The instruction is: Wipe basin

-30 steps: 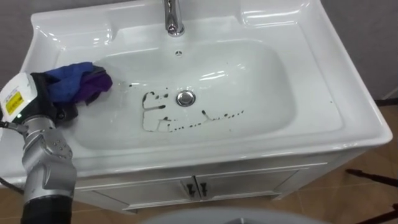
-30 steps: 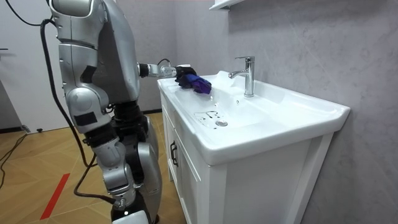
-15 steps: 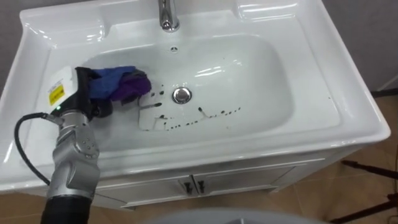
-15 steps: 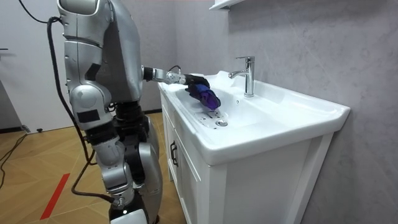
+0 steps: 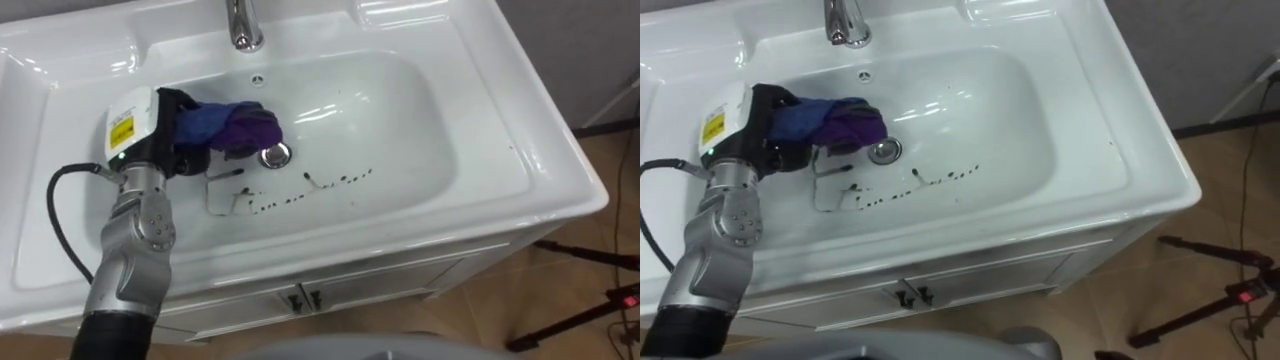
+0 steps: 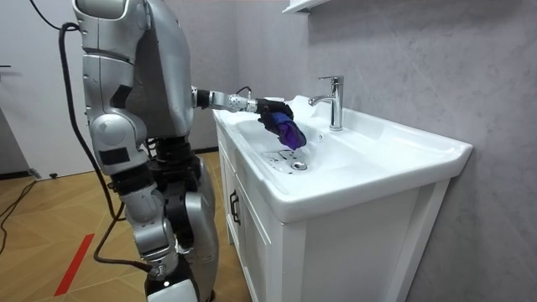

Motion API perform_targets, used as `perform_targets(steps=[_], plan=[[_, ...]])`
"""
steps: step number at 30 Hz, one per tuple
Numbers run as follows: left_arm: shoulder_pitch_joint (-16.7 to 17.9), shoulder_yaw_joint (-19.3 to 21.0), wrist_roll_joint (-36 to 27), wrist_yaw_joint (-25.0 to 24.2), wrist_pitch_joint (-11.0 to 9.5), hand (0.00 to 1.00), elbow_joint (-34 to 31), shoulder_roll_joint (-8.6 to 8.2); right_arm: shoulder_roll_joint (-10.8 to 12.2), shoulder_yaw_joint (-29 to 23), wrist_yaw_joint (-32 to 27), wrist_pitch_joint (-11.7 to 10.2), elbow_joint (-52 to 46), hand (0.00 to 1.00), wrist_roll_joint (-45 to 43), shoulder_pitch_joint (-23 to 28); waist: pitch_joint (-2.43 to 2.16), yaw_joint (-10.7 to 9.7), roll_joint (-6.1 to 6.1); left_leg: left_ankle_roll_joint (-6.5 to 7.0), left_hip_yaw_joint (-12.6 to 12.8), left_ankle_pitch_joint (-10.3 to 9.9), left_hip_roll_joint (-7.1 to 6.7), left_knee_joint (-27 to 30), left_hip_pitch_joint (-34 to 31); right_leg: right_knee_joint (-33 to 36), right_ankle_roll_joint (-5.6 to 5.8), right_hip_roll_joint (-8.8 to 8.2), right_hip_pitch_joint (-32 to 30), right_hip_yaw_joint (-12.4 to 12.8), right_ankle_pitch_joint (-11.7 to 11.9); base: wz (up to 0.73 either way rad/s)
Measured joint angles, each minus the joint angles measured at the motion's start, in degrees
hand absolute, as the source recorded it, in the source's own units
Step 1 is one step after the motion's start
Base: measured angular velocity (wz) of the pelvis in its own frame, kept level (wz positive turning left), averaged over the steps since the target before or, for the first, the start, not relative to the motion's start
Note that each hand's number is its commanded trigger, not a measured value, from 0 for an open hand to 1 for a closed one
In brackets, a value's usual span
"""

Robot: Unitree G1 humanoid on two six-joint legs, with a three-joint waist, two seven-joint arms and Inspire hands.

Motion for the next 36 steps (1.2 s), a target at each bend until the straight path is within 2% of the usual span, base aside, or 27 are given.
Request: perform_targets(steps=[3,9,11,14,24,26,32,36], plan=[[0.0,-0.6,0.4,-0.3,-0.1,1.00,0.3,0.05,0.1,-0.1,1.1,0.0,0.0,0.00,-2.3,0.0,0.07,-0.2,0.05,-0.01,0.0,0.0,0.26,0.4,-0.2,0.1,0.00,0.01,0.0,0.1,0.0,0.00],[0.1,-0.9,7.1,-3.9,0.2,1.00,2.8,0.38,0.6,-1.3,2.3,1.0,-0.3,0.00,-6.4,0.2,-0.03,-0.4,0.28,-0.02,0.1,0.0,0.27,0.6,-0.4,0.3,-0.11,0.06,0.0,0.0,0.1,0.01],[0.1,-1.2,10.0,-5.6,1.7,1.00,4.6,0.44,0.6,-1.9,2.4,1.5,-0.4,0.00,-6.6,0.2,-0.05,-0.5,0.30,-0.03,0.2,0.0,0.26,0.9,-0.6,0.4,-0.16,0.07,0.0,-0.1,0.1,0.00],[0.1,-1.3,12.4,-7.2,2.7,1.00,5.6,0.64,0.6,-2.0,2.4,1.7,-0.3,0.00,-6.6,0.2,-0.11,-0.6,0.36,-0.03,0.4,0.0,0.24,0.9,-0.5,0.5,-0.25,0.13,-0.6,0.0,0.1,0.00],[0.2,-2.2,14.7,-13.3,5.0,1.00,5.8,1.30,0.5,-1.9,3.5,2.1,-0.6,0.00,-8.4,-0.3,-0.28,-0.4,0.49,-0.04,1.0,0.0,0.30,1.5,-0.9,1.1,-0.30,0.02,-1.2,0.1,0.1,-0.01],[0.1,-2.8,15.0,-14.2,5.3,1.00,7.5,1.76,0.3,-1.9,3.6,3.1,-0.6,0.00,-8.5,-1.2,-0.48,-0.4,0.69,-0.04,1.7,0.0,0.34,1.5,-1.1,1.4,-0.32,-0.06,-1.6,0.1,0.1,-0.07],[-1.0,-2.8,14.9,-18.3,6.4,1.00,8.6,1.92,-0.6,-2.0,4.1,3.8,-0.7,0.00,-8.5,-1.3,-0.71,-0.3,0.62,-0.04,2.7,0.0,0.62,1.7,-0.6,2.2,-0.42,-0.21,-1.6,0.3,-0.2,-0.04],[-1.8,-2.4,15.0,-19.9,6.8,1.00,9.9,1.93,-0.7,-2.0,4.1,4.2,-0.6,0.00,-8.5,-1.3,-0.69,-0.2,0.67,-0.04,4.1,0.0,0.71,1.7,0.2,2.5,-0.70,-0.20,-1.4,0.7,-0.6,-0.08]])
